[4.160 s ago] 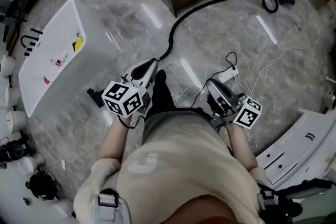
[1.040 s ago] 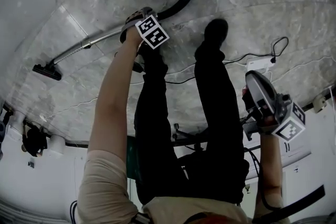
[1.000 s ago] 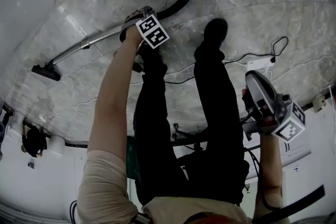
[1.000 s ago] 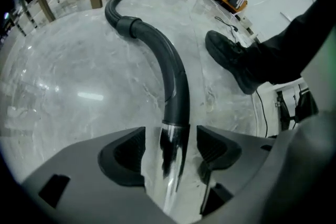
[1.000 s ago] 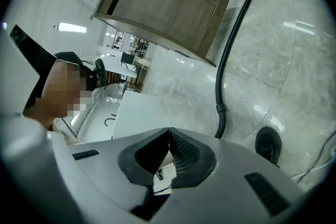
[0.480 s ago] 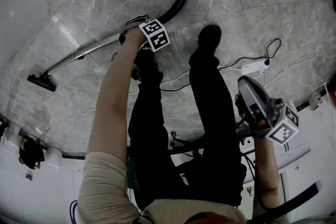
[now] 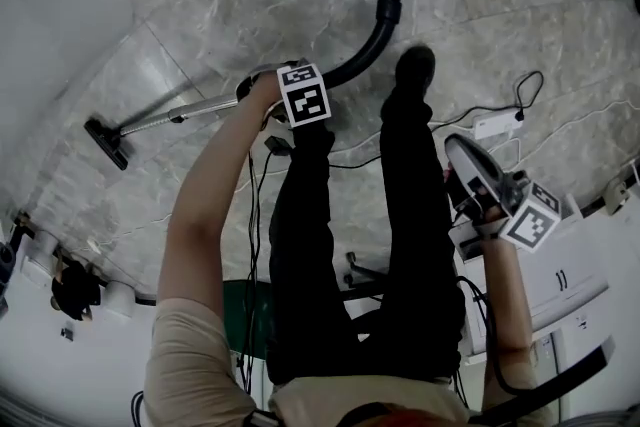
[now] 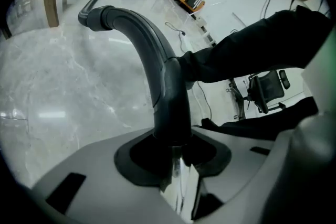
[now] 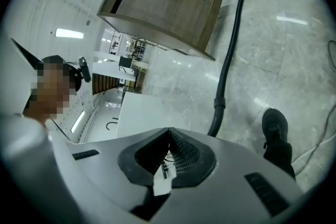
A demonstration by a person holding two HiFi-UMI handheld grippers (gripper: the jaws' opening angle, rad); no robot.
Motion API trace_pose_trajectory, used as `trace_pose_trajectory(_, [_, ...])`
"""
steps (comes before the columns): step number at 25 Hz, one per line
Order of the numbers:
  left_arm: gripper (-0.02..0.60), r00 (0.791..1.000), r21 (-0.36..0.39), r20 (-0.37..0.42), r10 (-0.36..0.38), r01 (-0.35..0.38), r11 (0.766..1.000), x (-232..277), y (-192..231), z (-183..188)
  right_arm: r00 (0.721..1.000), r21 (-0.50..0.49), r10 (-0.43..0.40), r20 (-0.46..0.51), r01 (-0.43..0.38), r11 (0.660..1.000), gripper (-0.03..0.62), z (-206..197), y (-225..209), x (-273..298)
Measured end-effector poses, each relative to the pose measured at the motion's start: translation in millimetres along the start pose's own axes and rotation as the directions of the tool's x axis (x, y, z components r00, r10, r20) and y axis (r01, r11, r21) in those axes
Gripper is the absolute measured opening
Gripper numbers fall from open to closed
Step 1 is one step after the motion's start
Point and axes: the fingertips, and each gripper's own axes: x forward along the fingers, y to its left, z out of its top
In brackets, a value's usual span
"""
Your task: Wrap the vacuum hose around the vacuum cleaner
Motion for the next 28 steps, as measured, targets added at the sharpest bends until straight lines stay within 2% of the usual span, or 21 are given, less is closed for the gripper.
trace_pose_trajectory(4, [0.143, 0.996, 0.069, 0.063, -0.062, 0.057, 0.996, -53, -57, 19, 0.998, 0.094, -0.048, -0.049, 0.052, 0.994, 0.003, -28, -25, -5])
trace_pose_trajectory(6, [0.143, 0.993, 0.105, 0.080, -0.084, 0.076, 0.992, -80, -80, 28, 0.998, 0.125, -0.025, -0.061, 0.032, 0.992, 0.005, -42, -26, -1])
trace_pose_trajectory(7, [0.143, 0.992, 0.123, 0.084, -0.091, 0.080, 0.989, -94, -88, 31, 0.998, 0.141, 0.015, -0.065, -0.006, 0.990, 0.115, -48, -20, 4])
trace_pose_trajectory(8, [0.143, 0.992, 0.140, 0.087, -0.096, 0.083, 0.987, -107, -97, 33, 0.996, 0.169, 0.068, -0.058, -0.057, 0.984, 0.282, -54, -10, 11])
trace_pose_trajectory(9, [0.143, 0.991, 0.157, 0.090, -0.102, 0.087, 0.984, -120, -107, 35, 0.993, 0.201, 0.118, -0.030, -0.109, 0.973, 0.319, -56, 2, 16])
trace_pose_trajectory(10, [0.143, 0.989, 0.174, 0.091, -0.113, 0.095, 0.980, -131, -119, 38, 0.988, 0.220, 0.156, 0.011, -0.154, 0.963, 0.325, -54, 13, 20])
trace_pose_trajectory(12, [0.143, 0.986, 0.209, 0.093, -0.137, 0.115, 0.971, -151, -142, 47, 0.976, 0.189, 0.206, 0.073, -0.216, 0.958, 0.357, -43, 29, 25])
trace_pose_trajectory(15, [0.143, 0.985, 0.247, 0.095, -0.142, 0.115, 0.962, -173, -161, 68, 0.953, 0.107, 0.287, 0.097, -0.297, 0.949, 0.356, -23, 42, 30])
trace_pose_trajectory(17, [0.143, 0.986, 0.259, 0.090, -0.138, 0.111, 0.959, -183, -171, 78, 0.939, 0.088, 0.326, 0.113, -0.336, 0.938, 0.348, -6, 71, 33])
trace_pose_trajectory(19, [0.143, 0.988, 0.267, 0.089, -0.124, 0.096, 0.959, -198, -174, 87, 0.936, 0.061, 0.327, 0.131, -0.337, 0.939, 0.233, 9, 91, 30])
trace_pose_trajectory(20, [0.143, 0.989, 0.270, 0.093, -0.113, 0.085, 0.959, -208, -173, 93, 0.933, 0.044, 0.330, 0.143, -0.339, 0.940, 0.147, 18, 99, 26])
trace_pose_trajectory(24, [0.143, 0.988, 0.278, 0.130, -0.080, 0.041, 0.960, -256, -177, 121, 0.896, -0.004, 0.389, 0.213, -0.397, 0.918, 0.137, 54, 150, 2])
trace_pose_trajectory(28, [0.143, 0.983, 0.289, 0.180, -0.048, -0.006, 0.957, -309, -191, 145, 0.882, -0.059, 0.400, 0.248, -0.398, 0.915, 0.135, 77, 208, -24])
